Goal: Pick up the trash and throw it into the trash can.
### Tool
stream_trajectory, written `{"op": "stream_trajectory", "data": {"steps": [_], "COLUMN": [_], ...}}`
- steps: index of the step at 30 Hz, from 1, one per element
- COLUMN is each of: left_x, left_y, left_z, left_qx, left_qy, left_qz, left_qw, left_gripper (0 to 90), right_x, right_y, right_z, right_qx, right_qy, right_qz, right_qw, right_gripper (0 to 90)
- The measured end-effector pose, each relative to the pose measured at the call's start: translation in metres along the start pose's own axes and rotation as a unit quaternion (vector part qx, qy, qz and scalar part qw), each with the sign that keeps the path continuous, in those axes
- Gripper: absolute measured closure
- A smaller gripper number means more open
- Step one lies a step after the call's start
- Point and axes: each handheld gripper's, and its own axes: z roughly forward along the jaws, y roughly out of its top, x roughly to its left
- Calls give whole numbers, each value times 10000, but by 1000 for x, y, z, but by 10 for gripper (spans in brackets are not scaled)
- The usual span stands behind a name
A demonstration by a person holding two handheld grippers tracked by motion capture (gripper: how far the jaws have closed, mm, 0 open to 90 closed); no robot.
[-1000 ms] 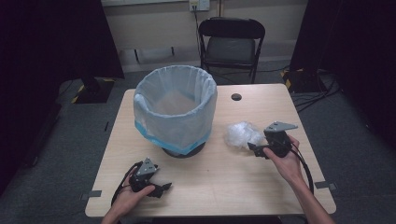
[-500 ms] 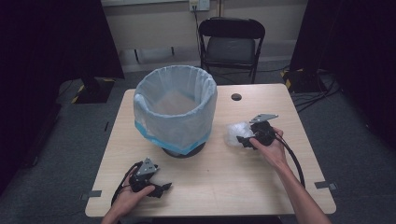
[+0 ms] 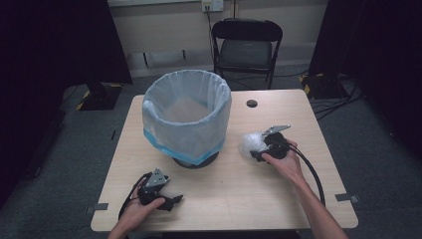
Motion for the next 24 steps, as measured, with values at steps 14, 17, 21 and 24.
{"op": "stream_trajectory", "data": {"steps": [14,17,21,24], "left_x": [0,0,0,0], "left_y": [0,0,0,0], "left_z": [0,0,0,0], "left_qx": [-10,-8,-9,-8], "left_qy": [1,2,3,2], "left_qz": [-17,-15,-15,-15], "left_qw": [10000,10000,10000,10000], "left_gripper": [76,76,76,76], "right_x": [2,2,1,2], "right_y": [-2,-3,0,3], "right_z": [-6,-9,-17,-23], "right_qx": [67,35,-116,-268], "right_qy": [120,177,187,210], "right_qz": [75,166,307,338], "right_qw": [9999,9997,9993,9988], "right_gripper": [468,476,478,478]}}
